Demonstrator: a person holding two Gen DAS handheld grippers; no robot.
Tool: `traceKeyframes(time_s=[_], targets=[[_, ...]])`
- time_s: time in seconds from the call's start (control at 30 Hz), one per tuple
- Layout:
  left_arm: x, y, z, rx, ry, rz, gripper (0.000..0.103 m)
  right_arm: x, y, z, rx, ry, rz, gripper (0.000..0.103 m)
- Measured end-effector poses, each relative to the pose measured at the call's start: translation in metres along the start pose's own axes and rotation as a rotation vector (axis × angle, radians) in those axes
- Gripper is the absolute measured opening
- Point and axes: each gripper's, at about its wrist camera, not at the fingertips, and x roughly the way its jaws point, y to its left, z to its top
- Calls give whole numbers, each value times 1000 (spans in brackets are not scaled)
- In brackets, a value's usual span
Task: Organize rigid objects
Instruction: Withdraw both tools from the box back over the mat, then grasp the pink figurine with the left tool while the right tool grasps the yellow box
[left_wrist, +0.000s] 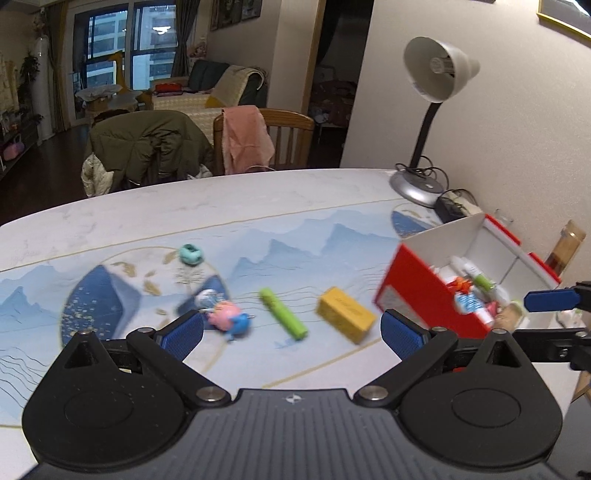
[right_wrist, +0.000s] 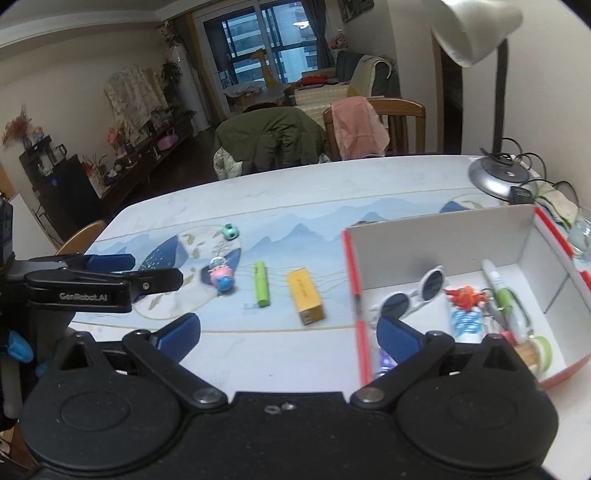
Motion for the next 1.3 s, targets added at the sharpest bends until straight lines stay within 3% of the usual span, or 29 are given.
traceKeyframes(time_s=[0.4,0.57,0.87,1.3], targets=[[40,56,-9,-17,29,7,103,56,44,10,-86,70,-41,94],[62,69,-9,-19,61,-16,103,84,47,18,-90,98,-52,89],[104,78,-9,29,81,-45,103,139,43,25,-122,162,-154,77],[147,91,-10,129,94,-98,103,187,34,28,-167,256,-197,63]])
